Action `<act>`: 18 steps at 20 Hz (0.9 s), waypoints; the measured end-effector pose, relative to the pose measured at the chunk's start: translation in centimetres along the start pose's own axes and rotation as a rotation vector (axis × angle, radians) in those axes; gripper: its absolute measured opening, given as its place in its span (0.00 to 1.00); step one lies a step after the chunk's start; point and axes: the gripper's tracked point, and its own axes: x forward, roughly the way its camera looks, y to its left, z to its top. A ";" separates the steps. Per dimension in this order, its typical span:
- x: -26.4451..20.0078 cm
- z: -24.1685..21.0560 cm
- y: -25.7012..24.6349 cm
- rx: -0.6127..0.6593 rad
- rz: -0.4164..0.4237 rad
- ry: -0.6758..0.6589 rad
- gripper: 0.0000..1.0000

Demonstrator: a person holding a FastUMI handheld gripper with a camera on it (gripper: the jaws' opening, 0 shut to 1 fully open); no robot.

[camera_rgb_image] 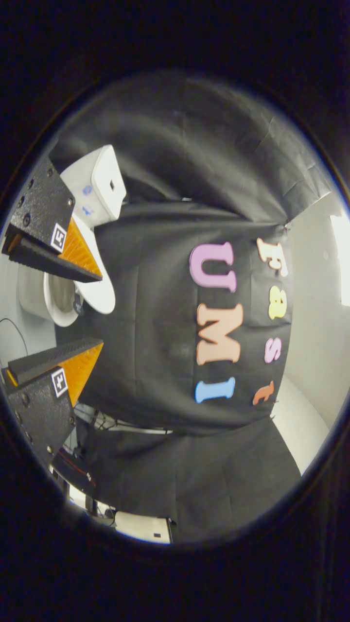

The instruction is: Open the toilet lid.

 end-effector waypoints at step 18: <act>13.8 -9.1 2.2 0.550 -0.028 0.024 0.45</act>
